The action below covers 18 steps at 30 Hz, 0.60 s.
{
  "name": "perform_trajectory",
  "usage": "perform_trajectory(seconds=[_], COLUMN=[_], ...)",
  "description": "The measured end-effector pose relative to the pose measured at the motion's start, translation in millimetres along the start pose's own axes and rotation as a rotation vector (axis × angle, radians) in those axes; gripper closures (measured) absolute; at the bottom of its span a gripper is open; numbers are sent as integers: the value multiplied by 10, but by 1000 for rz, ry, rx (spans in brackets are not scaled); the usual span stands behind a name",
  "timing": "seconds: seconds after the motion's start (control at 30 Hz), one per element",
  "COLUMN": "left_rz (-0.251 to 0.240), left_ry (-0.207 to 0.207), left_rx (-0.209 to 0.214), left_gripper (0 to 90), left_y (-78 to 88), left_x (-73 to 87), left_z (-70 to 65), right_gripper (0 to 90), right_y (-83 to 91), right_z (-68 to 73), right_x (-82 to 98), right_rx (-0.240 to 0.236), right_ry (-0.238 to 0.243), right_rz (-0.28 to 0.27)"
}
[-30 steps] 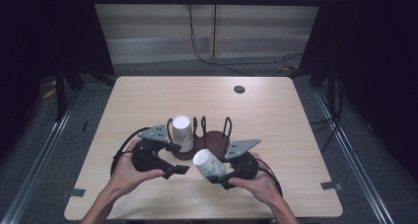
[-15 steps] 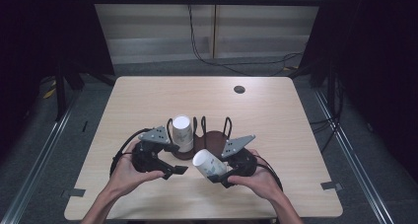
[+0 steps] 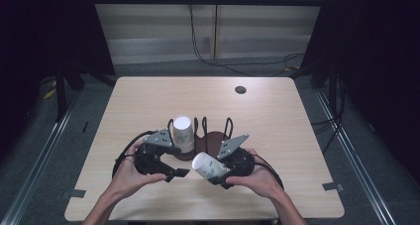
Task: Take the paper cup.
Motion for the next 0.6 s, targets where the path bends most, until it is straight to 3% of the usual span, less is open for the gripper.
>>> perform_trajectory(seconds=[0.27,0.33,0.6], left_rz=[-3,-2,45], left_ry=[5,4,-32], left_rx=[1,0,10], left_gripper=[218,209,215], left_y=[34,23,-56], left_x=[18,16,6], left_z=[6,-2,-2], right_gripper=[312,312,308], right_y=[-24,-30,-77], right_z=[30,35,70], right_x=[-15,-43,-106], right_rx=[-2,8,18], right_ry=[15,36,73], right_rz=[40,72,136])
Point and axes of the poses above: each handheld gripper's, and its own axes: y roughly backward along the jaws, x roughly out of its underside, z roughly to its left, the point moved 1 cm from there along -y, roughly forward along the jaws, and after that the axes turned 5 degrees about z, right-handed, at the moved point
